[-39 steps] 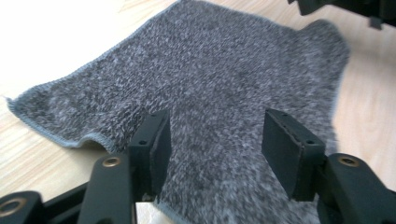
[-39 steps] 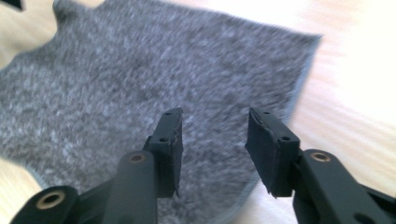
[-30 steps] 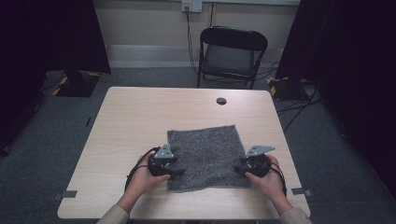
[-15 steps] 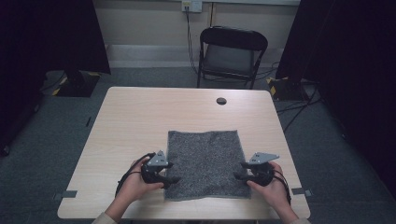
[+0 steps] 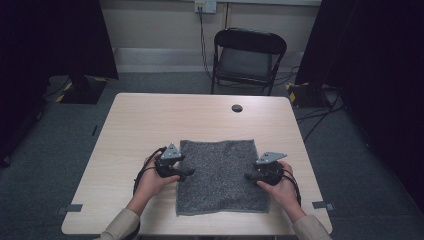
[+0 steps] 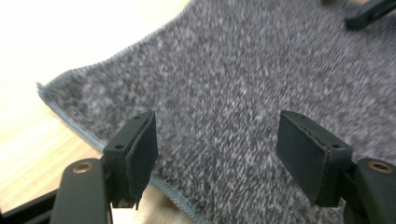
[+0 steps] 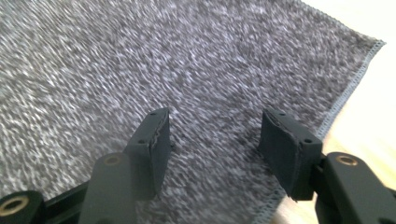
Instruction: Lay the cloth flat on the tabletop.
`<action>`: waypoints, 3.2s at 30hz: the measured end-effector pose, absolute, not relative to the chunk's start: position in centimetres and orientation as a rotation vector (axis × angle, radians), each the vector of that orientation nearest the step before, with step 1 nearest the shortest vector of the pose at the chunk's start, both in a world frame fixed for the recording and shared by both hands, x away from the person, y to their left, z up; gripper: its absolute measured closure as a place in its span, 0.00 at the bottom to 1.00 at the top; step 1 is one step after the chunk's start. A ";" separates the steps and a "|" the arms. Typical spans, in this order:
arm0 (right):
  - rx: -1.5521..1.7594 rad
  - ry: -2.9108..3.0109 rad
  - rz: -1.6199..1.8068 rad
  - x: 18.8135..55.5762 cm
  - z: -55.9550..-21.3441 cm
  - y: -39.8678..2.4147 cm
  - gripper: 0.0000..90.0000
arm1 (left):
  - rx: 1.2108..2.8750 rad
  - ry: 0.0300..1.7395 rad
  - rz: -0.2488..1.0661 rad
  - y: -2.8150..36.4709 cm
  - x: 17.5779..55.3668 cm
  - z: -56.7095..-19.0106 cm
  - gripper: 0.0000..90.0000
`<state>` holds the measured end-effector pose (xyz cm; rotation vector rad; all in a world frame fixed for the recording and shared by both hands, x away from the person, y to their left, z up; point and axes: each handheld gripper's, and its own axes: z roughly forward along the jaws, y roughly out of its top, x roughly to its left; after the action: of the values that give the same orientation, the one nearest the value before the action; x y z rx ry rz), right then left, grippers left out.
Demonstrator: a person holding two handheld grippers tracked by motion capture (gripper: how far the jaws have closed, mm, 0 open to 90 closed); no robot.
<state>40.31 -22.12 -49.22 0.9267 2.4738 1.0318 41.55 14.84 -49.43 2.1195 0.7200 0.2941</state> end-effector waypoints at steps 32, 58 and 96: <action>1.069 2.345 1.113 42.8 -48.2 -23.6 0.46 | 2.060 0.863 0.369 15.8 44.9 -49.2 0.41; 0.943 2.440 1.171 40.0 -47.9 -20.9 0.43 | 2.094 0.890 0.399 16.8 44.7 -48.8 0.41; 0.887 2.515 1.177 40.0 -47.2 -15.8 0.26 | 2.078 0.927 0.347 18.0 46.4 -48.8 0.25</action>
<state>40.02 -15.83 -47.15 0.8866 2.5147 1.1766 46.39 18.02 -48.79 2.0778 0.9268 0.3474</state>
